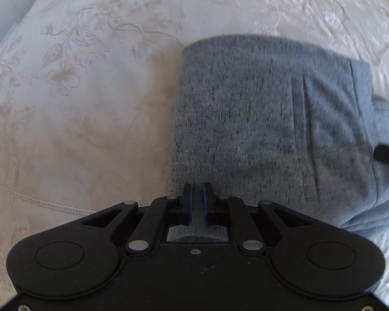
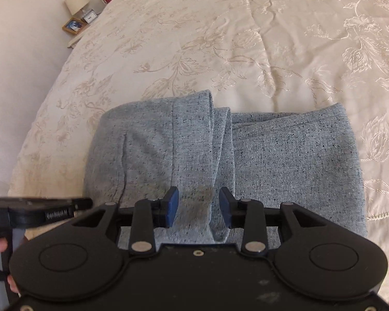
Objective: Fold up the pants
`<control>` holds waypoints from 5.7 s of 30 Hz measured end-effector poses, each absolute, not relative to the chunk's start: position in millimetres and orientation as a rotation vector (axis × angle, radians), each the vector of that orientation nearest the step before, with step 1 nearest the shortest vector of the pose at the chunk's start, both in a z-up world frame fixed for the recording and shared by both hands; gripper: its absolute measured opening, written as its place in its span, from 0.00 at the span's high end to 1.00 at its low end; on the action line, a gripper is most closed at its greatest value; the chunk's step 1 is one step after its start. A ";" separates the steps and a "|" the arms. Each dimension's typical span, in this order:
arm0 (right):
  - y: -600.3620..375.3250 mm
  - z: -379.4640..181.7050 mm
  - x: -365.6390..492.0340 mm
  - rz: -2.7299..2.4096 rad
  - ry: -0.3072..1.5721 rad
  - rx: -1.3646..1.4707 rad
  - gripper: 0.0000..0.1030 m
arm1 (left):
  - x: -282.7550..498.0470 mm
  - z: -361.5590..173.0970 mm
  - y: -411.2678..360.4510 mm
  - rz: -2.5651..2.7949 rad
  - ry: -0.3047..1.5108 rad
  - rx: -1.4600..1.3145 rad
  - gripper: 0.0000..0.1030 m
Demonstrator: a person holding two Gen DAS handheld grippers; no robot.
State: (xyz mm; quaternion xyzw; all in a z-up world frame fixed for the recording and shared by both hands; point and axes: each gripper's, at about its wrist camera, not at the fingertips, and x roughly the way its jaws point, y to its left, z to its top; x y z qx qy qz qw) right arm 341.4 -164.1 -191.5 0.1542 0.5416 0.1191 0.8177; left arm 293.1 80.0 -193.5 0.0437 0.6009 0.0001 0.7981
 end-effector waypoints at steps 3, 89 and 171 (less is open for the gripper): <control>-161.6 -202.5 350.8 0.223 1.166 0.337 0.63 | 288.2 -192.0 75.3 -0.031 1.273 0.135 0.85; -243.6 -183.8 335.2 0.090 1.220 0.261 0.90 | 145.0 -206.1 5.0 -0.093 1.133 0.485 0.81; -240.1 -188.3 378.6 0.057 1.000 0.022 0.64 | 316.0 -172.3 5.6 -0.192 1.132 0.238 0.57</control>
